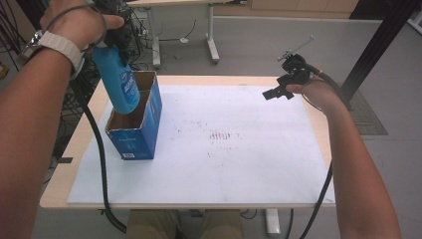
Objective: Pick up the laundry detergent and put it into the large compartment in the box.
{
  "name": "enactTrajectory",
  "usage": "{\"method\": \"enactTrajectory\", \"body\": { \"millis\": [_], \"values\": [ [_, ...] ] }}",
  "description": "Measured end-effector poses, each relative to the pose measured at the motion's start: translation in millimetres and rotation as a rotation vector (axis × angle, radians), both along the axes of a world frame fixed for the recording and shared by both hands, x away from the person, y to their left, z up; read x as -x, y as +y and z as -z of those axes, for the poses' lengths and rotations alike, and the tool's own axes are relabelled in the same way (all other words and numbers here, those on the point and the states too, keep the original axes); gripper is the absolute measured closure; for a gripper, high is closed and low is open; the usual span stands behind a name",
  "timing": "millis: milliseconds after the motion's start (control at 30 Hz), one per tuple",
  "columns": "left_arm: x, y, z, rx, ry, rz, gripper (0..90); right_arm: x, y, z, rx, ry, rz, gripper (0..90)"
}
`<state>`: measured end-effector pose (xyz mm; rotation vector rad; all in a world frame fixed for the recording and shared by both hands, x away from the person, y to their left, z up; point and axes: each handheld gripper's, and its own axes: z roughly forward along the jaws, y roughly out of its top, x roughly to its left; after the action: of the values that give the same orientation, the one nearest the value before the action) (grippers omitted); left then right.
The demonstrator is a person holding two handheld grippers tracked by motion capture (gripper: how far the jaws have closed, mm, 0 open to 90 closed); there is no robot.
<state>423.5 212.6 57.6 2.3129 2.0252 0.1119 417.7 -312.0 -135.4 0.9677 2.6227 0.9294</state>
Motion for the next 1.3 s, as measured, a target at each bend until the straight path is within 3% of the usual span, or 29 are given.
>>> {"method": "enactTrajectory", "body": {
  "millis": [367,1300],
  "values": [
    [-6.9,4.9,14.6,-0.014,-0.007,0.004,37.1,-4.1,2.8,1.8,0.013,0.011,0.006,10.7],
    [-11.7,16.7,47.8,0.002,-0.021,-0.011,37.1,-7.3,7.4,6.0,0.018,0.021,0.000,10.7]
  ]
}}
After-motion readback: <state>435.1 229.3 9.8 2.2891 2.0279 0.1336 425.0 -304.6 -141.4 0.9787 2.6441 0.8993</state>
